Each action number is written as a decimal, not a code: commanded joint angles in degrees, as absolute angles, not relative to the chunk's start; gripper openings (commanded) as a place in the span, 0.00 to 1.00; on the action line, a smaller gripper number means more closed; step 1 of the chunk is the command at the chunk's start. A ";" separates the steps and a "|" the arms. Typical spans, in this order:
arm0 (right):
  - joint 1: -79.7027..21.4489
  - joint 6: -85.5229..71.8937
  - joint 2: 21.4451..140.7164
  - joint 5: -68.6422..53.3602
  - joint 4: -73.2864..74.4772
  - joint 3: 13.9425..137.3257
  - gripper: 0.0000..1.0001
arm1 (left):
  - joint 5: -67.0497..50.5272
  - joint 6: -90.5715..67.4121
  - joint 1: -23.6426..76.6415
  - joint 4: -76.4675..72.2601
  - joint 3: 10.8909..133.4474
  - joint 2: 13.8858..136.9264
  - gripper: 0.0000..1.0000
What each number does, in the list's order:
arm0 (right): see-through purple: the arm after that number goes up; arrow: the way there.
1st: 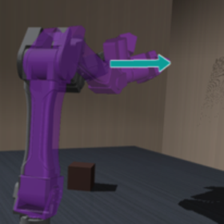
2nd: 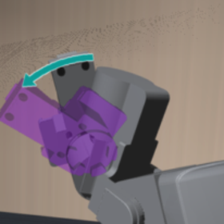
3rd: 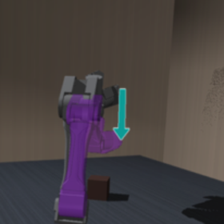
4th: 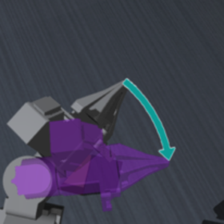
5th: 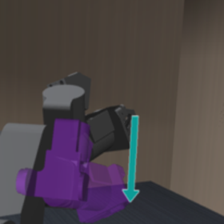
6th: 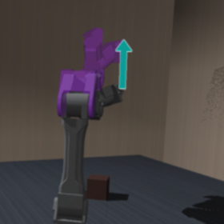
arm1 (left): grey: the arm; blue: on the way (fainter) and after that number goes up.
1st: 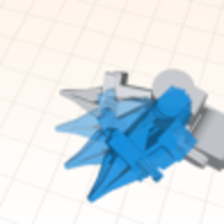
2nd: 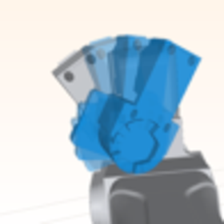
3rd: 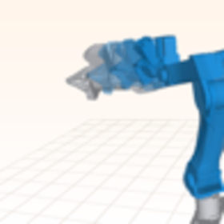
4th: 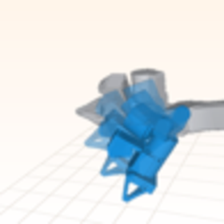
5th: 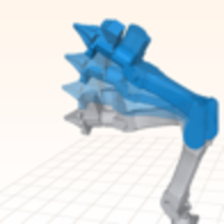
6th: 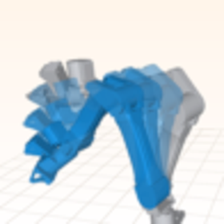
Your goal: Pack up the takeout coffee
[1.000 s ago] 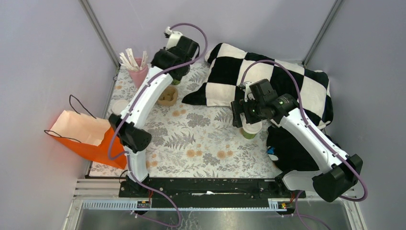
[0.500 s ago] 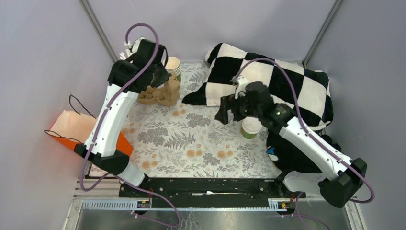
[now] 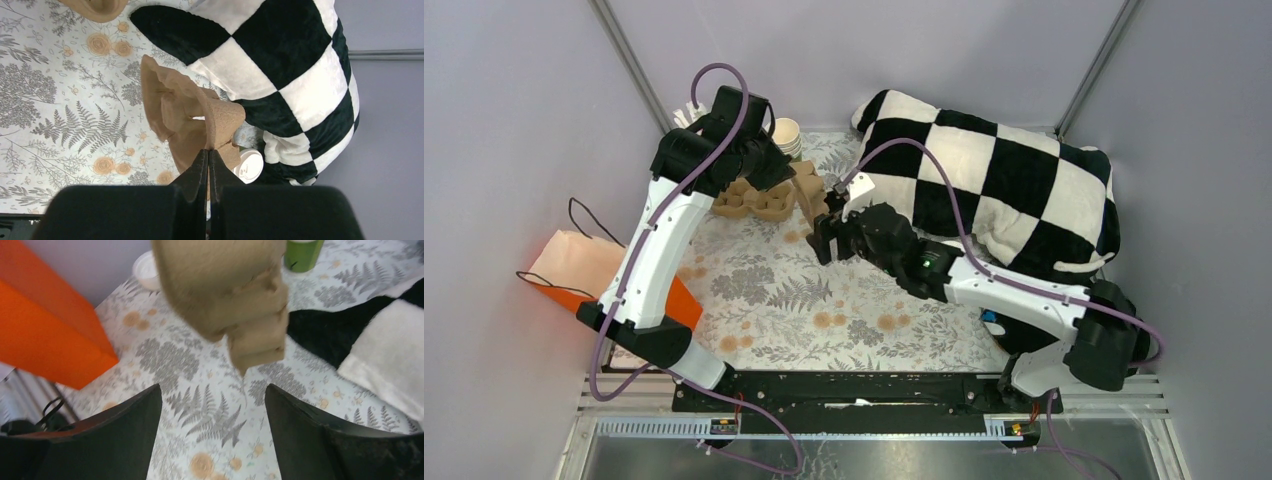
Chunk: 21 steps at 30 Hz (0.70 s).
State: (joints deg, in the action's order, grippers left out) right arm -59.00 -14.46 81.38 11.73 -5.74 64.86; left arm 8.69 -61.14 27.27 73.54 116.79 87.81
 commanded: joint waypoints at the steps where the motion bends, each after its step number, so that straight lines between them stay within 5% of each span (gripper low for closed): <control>1: -60.04 -8.50 83.90 21.62 -19.07 66.68 0.77 | 5.98 -63.10 26.98 71.81 117.52 85.93 0.00; 14: -63.53 -1.25 92.57 31.07 -20.63 75.63 0.38 | 5.99 -62.62 26.91 73.75 120.08 87.20 0.00; 21: -63.50 -0.91 90.79 30.54 -18.82 75.53 0.01 | 7.83 -61.61 26.93 71.32 116.01 83.83 0.00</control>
State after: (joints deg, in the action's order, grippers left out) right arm -63.00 -1.72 92.86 28.40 -16.93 72.23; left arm 6.94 -61.98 27.00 73.30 118.30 87.55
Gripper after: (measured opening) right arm 0.099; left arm 0.008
